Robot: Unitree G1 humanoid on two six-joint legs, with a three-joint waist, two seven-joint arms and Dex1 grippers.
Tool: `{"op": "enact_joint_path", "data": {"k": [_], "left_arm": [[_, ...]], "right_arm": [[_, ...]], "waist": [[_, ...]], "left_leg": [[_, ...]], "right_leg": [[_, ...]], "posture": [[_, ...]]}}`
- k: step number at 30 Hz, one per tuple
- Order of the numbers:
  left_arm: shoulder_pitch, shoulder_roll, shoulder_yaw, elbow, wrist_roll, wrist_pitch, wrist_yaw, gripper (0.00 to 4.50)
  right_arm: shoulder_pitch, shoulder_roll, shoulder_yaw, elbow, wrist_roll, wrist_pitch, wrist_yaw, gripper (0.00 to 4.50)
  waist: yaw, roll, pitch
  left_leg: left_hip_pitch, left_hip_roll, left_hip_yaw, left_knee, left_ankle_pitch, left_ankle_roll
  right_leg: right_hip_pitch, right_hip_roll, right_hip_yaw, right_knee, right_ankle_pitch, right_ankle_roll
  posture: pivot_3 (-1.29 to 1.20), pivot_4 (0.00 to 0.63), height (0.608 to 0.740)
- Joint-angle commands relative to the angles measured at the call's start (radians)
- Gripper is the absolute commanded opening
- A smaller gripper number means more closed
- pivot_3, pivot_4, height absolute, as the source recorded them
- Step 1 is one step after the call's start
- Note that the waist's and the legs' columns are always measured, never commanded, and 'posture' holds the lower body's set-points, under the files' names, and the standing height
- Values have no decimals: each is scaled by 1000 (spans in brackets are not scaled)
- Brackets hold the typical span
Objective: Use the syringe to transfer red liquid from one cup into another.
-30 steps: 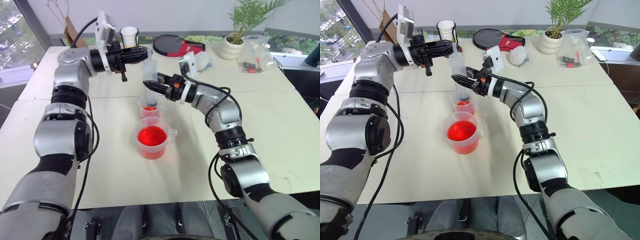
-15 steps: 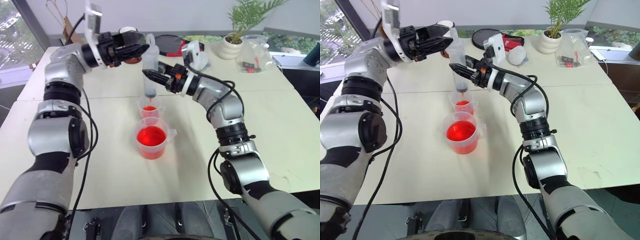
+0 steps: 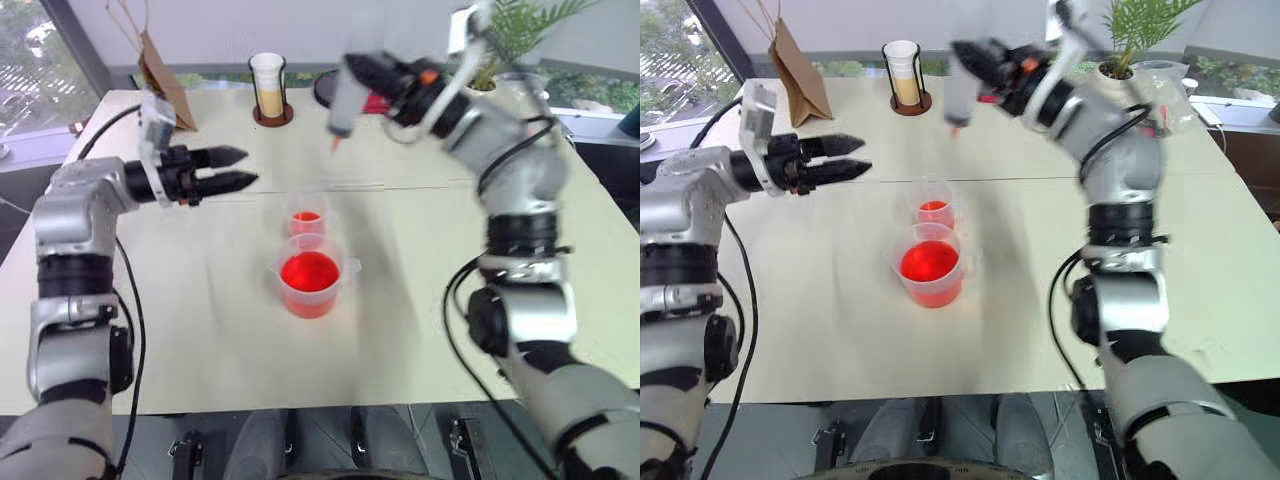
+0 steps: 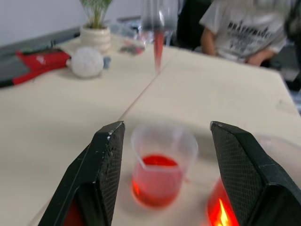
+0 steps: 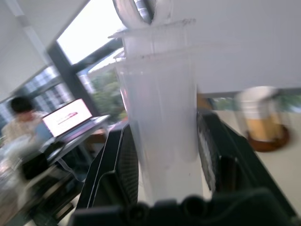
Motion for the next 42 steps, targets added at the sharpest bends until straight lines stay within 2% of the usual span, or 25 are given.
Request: {"op": "enact_joint_path", "data": {"k": [1, 5, 8, 11, 16, 25, 27, 28, 31, 32, 39, 41, 42], "left_arm": [[-10, 19, 42, -202, -122, 108, 52, 2931], [71, 44, 18, -295, -163, 149, 65, 2931], [122, 52, -13, -349, -199, 179, 62, 2931], [158, 66, -55, -391, -197, 172, 57, 2931], [156, 81, -87, -390, -195, 149, 50, 2931], [146, 79, -126, -352, -189, 118, 40, 2931], [142, 75, -125, -342, -189, 111, 44, 2991], [140, 73, -124, -336, -189, 109, 47, 2991], [137, 74, -126, -317, -190, 113, 49, 2991], [140, 74, -129, -308, -185, 110, 48, 2991], [124, 57, -116, -209, -160, 72, 86, 2991], [120, 61, -98, -169, -155, 59, 100, 2991], [128, 71, -84, -147, -149, 48, 108, 2991]], "right_arm": [[-116, -124, -101, 124, 32, 366, -134, 1429], [-94, -242, -89, 222, -21, 613, -185, 1429], [41, -284, -40, 171, 14, 715, -174, 1429], [144, -294, -4, 152, 75, 720, -184, 1429], [208, -280, 11, 174, 111, 720, -231, 1429], [222, -255, -1, 231, 24, 720, -261, 1429], [227, -252, -3, 228, 1, 720, -267, 2402], [226, -250, -7, 228, -7, 720, -266, 2709], [223, -245, -20, 227, -32, 715, -265, 4188], [222, -245, -22, 228, -38, 712, -262, 4456], [238, -274, -23, 199, -58, 644, -200, 4456], [261, -300, -31, 153, -35, 569, -125, 4456], [294, -331, -56, 103, 0, 509, -37, 4456]], "waist": [[3, 0, 0], [-3, 2, -1], [-5, 3, -1], [-6, 3, -1], [-5, 5, 0], [0, 5, 0], [-1, 5, 0], [-1, 5, 0], [-2, 5, 0], [-2, 5, 0], [-1, 5, 0], [0, 5, 0], [0, 5, 0]], "left_leg": [[-1, 0, 0, 0, -1, 1], [0, 0, 1, -4, -2, 3], [1, 1, 2, -5, -2, 3], [0, 1, 3, -5, -2, 4], [0, 1, 5, -3, -2, 5], [0, 1, 5, -1, -2, 6], [0, 1, 5, -1, -2, 6], [0, 1, 5, -1, -2, 6], [0, 1, 5, -1, -2, 6], [0, 1, 5, -1, -2, 6], [0, 1, 5, -1, -2, 7], [0, 1, 5, -1, -2, 7], [0, 1, 5, -1, -2, 7]], "right_leg": [[0, -1, 0, 0, 0, 0], [1, -1, 0, -7, 0, -1], [2, -1, 0, -8, -1, -2], [2, 0, 0, -9, -1, -1], [2, 0, 1, -8, -1, -1], [4, 4, 0, -9, -1, -1], [4, 4, 0, -9, -1, -1], [4, 4, 0, -9, -1, -1], [4, 5, 0, -9, -1, -1], [4, 5, 0, -9, -1, -1], [4, 5, 0, -9, -1, -1], [4, 5, 0, -9, -1, -1], [4, 5, 0, -9, -1, -1]], "posture": [[0, 150, 740], [0, 150, 740], [0, 150, 740], [0, 150, 740], [0, 150, 740], [0, 150, 740], [0, 150, 740], [0, 150, 740], [0, 150, 740], [0, 150, 740], [0, 150, 740], [0, 150, 740], [0, 150, 740]]}}
